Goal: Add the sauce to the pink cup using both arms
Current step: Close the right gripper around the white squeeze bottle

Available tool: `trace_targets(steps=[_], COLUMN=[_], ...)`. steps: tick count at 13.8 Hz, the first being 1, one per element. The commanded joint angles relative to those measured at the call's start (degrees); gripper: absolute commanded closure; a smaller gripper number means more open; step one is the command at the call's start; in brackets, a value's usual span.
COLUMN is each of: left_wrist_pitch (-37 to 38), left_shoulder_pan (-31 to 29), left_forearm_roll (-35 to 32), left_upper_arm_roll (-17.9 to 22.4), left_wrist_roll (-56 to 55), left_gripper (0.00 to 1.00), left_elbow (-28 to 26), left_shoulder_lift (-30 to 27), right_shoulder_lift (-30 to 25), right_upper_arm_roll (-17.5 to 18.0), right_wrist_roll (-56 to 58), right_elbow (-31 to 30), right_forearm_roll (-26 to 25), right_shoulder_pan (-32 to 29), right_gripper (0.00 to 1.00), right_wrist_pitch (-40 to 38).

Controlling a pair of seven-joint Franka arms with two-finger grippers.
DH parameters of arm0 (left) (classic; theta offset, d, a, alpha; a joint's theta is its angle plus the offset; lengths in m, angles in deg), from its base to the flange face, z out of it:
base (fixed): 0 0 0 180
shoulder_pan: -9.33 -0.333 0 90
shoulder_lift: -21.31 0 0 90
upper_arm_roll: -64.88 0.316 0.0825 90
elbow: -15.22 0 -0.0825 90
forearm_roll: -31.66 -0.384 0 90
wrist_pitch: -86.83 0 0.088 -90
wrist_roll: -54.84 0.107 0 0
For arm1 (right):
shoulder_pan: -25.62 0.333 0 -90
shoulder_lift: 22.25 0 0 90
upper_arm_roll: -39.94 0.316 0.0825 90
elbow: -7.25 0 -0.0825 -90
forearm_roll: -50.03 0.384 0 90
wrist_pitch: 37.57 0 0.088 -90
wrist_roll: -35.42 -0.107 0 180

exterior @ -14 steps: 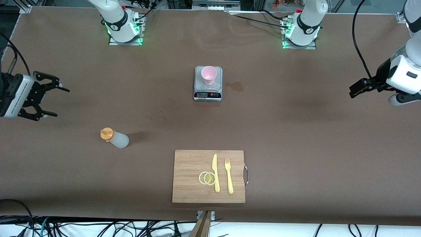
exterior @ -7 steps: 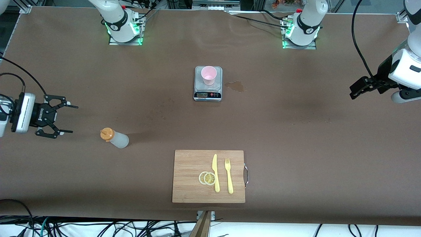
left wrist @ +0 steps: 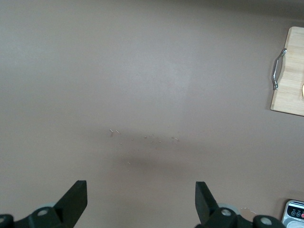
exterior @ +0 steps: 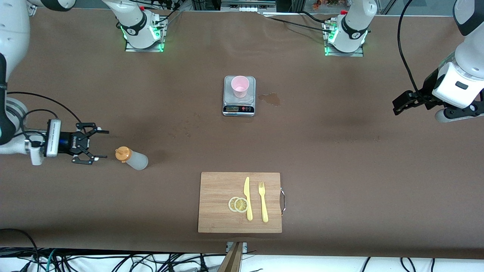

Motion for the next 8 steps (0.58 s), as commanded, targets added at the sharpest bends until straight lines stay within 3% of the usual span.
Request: trace_targets(steps=[1, 3, 8], left_wrist_pitch=[2.2, 2.2, 2.2], left_shoulder_pan=[0.3, 0.0, -0.7], left_forearm_roll=[0.2, 0.1, 0.1], left_upper_arm_roll=[0.1, 0.2, 0.4], left_wrist_roll=[-0.7, -0.7, -0.7], left_gripper=[0.0, 0.0, 0.0], left_elbow=[3.9, 3.9, 3.7], left_shoulder_lift=[2.4, 2.6, 2.8], right_shoulder_lift=[3.1, 5.6, 8.2], right_upper_arm_roll=[0.2, 0.2, 0.2], right_wrist_roll=[1.8, 1.7, 3.6], right_elbow=[1.2, 1.2, 7.2], right_forearm_roll=[3.2, 7.2, 8.0], right_shoulder_pan=[-1.4, -1.9, -1.9], right_gripper=[0.0, 0.0, 0.0], right_wrist_pitch=[-2.7, -3.1, -2.9])
